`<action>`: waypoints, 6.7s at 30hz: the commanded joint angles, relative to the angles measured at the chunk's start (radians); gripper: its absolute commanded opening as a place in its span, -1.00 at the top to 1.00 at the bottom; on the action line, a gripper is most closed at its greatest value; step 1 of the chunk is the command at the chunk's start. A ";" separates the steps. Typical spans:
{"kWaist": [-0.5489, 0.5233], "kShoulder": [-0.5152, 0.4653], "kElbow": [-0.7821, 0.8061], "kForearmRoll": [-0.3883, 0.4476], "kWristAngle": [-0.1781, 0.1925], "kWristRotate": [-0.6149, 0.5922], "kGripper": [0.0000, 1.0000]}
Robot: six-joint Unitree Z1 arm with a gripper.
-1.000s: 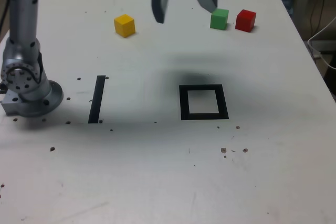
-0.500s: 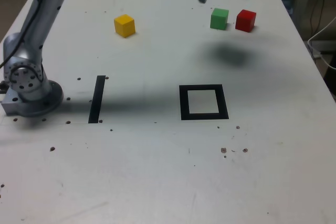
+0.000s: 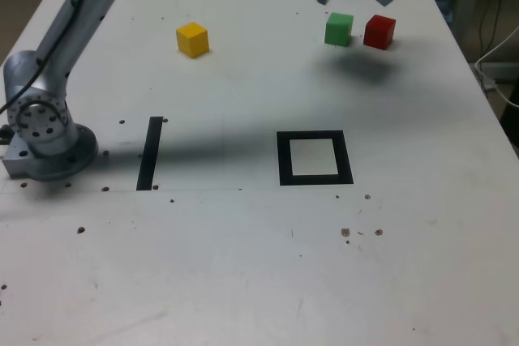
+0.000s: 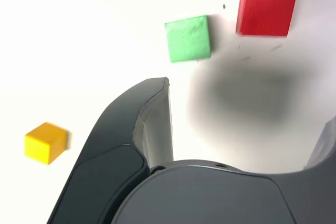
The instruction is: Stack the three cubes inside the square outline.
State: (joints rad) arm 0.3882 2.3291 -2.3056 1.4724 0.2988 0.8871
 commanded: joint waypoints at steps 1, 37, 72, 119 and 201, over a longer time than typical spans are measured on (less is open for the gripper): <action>0.000 0.023 -0.019 -0.012 0.001 0.004 -1.00; 0.000 0.185 -0.078 -0.137 -0.016 -0.002 -0.98; 0.003 0.203 -0.076 -0.177 -0.007 0.029 -0.23; -0.103 -0.254 0.481 -0.316 -0.053 -0.191 0.68; -0.551 -0.232 0.826 -0.352 -0.180 -1.098 -0.71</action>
State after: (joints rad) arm -0.1643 2.0927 -1.4818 1.1240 0.1168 -0.2157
